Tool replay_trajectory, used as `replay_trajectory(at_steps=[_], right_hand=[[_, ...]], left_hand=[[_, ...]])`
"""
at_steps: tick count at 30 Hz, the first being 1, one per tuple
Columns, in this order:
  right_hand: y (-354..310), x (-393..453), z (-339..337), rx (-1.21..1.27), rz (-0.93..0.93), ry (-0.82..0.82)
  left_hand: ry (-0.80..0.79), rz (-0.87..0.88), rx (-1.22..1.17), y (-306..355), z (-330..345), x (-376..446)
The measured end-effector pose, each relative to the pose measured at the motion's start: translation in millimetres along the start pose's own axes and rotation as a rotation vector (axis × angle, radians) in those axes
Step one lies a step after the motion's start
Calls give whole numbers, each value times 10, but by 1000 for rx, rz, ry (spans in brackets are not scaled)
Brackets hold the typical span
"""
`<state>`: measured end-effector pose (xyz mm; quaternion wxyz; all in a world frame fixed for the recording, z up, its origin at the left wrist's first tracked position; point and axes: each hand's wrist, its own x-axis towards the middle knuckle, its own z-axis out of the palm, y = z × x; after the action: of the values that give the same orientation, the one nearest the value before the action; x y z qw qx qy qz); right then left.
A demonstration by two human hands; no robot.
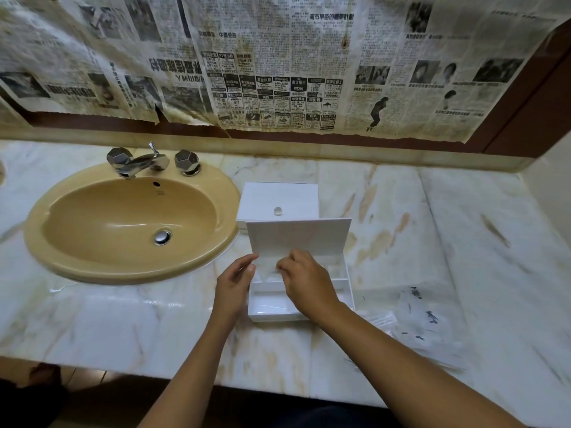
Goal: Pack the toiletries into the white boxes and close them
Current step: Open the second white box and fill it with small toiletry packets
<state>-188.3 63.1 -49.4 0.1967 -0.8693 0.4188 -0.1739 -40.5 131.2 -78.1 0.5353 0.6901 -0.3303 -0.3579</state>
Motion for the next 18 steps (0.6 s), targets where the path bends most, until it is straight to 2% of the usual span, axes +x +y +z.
replay_trajectory(at_steps=[6,8,12,15,18], right_hand=[[2,31,-13,-64,126,-241],[6,11,-18,-80,139,-276],[10,-13,-33,-134,169,-458],[-16,4,-86,-105,195,-459],[-28,25,-231,-42,210,-372]], left_hand=[[-6,0,-6,-11,5,10],[-9,10,2,-15,9,13],[11,32,24,-19,31,7],[26,41,39,-15,51,3],[35,52,35,-1,68,-6]])
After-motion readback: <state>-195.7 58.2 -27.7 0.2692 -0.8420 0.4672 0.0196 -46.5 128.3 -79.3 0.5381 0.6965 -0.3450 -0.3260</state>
